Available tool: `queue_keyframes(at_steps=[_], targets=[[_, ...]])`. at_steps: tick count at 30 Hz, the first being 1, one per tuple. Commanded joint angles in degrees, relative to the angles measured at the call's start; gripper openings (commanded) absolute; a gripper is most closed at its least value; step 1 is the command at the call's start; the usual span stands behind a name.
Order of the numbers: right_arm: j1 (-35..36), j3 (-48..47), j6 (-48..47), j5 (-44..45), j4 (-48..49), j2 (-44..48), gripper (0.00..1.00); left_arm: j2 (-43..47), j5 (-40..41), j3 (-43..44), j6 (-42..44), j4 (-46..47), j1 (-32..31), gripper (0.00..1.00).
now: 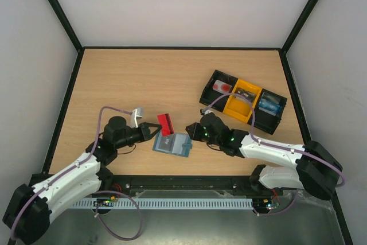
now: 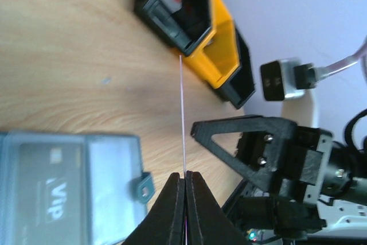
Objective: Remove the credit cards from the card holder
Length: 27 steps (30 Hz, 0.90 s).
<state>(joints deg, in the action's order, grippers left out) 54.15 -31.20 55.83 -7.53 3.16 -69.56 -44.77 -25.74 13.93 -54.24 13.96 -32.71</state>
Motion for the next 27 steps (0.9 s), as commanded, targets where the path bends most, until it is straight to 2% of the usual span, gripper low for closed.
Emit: queue_keyframes(at_steps=[1, 5, 9, 11, 16, 27], targets=[[0.34, 0.43, -0.80, 0.65, 2.75, 3.52, 0.17, 3.31, 0.41, 2.38, 0.30, 2.07, -0.13, 0.03], [0.33, -2.09, 3.15, -1.74, 3.52, 4.40, 0.20, 6.49, 5.30, 3.29, 7.68, 0.97, -0.86, 0.03], [0.34, -4.99, 8.35, -4.47, 3.43, 4.52, 0.22, 10.65, 13.76, 4.12, 17.05, 0.43, -3.23, 0.03], [0.34, -6.03, 10.57, -5.13, 3.14, 4.84, 0.25, 11.82, 17.91, 4.98, 24.82, 0.14, -5.89, 0.03], [0.34, -6.35, 17.04, -4.75, 2.51, 8.17, 0.29, 11.22, 27.56, 7.12, 37.97, -1.44, -11.91, 0.03], [0.34, -8.51, 22.23, 1.45, -3.24, 15.48, 0.31, 5.18, 48.47, 6.92, 54.37, -0.16, -28.81, 0.03]])
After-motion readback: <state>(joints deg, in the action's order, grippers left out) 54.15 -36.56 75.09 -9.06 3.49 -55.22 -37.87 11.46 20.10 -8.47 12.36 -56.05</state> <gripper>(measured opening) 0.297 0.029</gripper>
